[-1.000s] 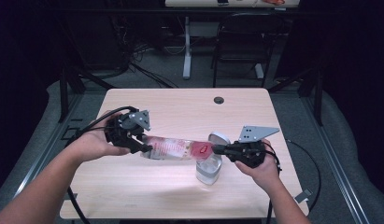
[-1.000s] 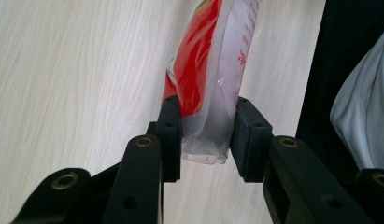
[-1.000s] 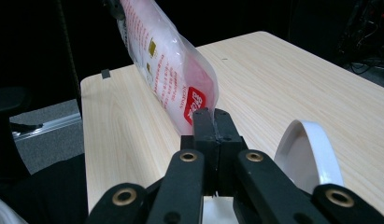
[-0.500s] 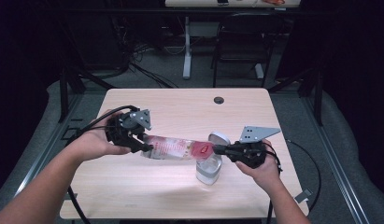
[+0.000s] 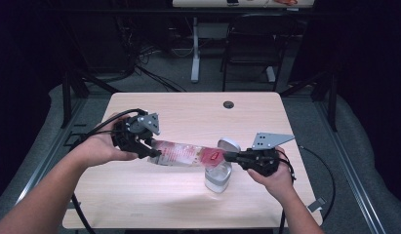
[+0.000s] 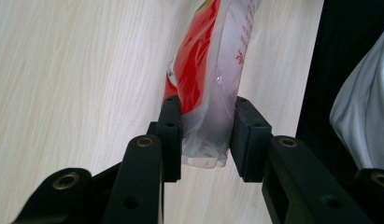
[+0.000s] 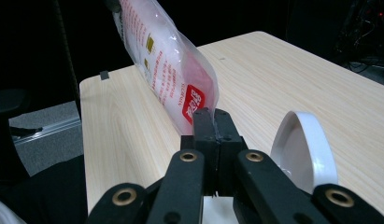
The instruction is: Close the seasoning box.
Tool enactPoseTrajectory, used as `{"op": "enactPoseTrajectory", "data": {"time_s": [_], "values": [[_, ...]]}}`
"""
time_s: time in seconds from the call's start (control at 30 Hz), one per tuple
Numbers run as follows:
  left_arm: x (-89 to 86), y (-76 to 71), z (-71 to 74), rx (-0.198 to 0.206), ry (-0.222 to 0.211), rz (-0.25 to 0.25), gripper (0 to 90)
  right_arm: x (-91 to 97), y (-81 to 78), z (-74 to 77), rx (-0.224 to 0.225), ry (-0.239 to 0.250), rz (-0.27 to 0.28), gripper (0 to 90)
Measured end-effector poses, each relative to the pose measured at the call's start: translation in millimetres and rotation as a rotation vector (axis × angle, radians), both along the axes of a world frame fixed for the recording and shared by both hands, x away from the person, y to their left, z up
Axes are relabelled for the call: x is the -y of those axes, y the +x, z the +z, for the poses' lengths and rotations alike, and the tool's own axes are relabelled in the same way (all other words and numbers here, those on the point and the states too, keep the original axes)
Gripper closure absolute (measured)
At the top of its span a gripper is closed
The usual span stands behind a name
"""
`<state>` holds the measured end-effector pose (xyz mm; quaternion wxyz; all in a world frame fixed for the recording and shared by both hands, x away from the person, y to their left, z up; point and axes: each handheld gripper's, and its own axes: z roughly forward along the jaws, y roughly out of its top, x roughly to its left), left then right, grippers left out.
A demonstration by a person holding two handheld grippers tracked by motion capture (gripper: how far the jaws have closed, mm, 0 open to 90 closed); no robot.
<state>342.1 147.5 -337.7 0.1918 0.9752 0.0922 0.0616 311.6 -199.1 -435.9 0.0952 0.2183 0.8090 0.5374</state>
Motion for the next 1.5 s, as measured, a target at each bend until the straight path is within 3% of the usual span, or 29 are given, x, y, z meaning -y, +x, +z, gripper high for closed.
{"op": "enactPoseTrajectory", "data": {"time_s": [1.5], "values": [[11.0,0.5,10.9,0.024,-0.015,-0.012,69.0,9.3,-2.2,-8.7,-0.012,0.033,-0.017,90.0]]}}
